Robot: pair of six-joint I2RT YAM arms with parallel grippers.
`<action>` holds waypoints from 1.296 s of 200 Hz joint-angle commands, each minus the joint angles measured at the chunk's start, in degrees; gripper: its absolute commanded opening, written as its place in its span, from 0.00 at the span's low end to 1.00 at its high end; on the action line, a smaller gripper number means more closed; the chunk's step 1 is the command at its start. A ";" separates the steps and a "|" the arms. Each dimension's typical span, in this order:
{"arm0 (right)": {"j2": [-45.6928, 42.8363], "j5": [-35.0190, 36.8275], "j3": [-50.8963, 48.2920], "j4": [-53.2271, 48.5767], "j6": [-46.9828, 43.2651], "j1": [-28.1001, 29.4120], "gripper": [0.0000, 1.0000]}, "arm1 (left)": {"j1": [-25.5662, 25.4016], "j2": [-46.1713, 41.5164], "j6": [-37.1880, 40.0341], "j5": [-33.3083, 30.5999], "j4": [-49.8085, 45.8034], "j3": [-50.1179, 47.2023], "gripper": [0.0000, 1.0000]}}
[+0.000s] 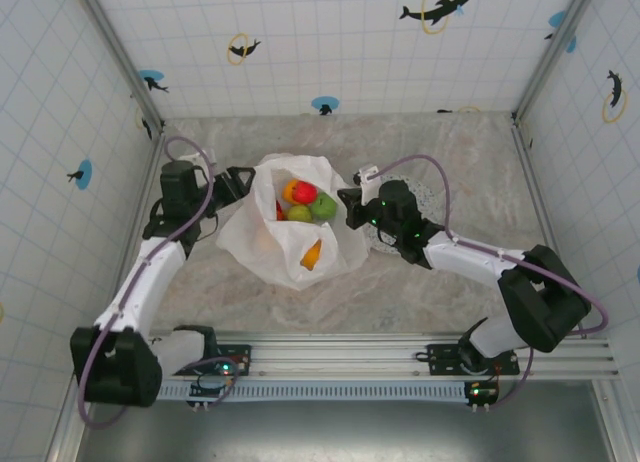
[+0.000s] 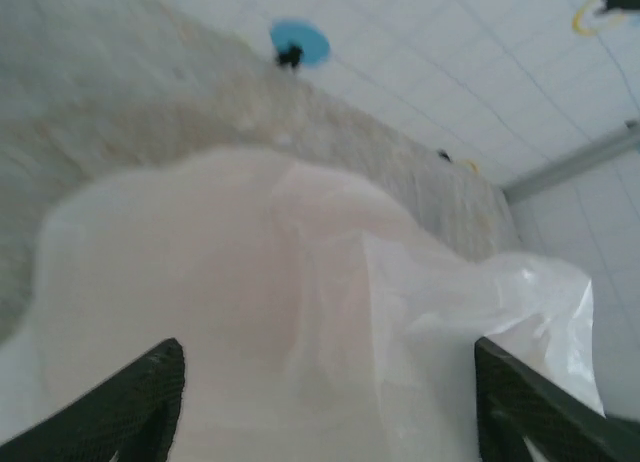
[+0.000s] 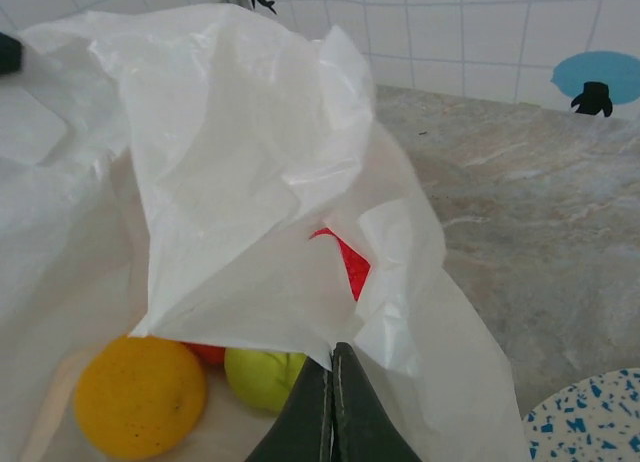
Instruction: Place the fruits into the plastic bag
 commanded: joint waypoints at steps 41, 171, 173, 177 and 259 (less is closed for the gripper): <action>-0.47 -1.83 1.75 -0.63 4.67 -1.57 0.00 | -12.51 -6.47 11.58 -15.52 -14.19 7.40 0.81; 0.06 -6.65 4.18 -4.93 6.35 -3.84 0.00 | -50.03 15.53 35.33 -29.82 -39.69 23.80 0.88; 0.07 -6.64 4.18 -4.95 6.41 -3.88 0.00 | -50.13 15.88 35.69 -30.11 -39.86 23.91 0.88; 0.07 -6.71 4.17 -4.90 6.43 -3.92 0.00 | -50.28 16.50 36.35 -30.56 -40.13 24.07 0.89; 0.52 -7.13 3.81 -4.95 6.75 -4.54 0.00 | -50.55 21.71 43.12 -27.79 -38.67 22.38 0.66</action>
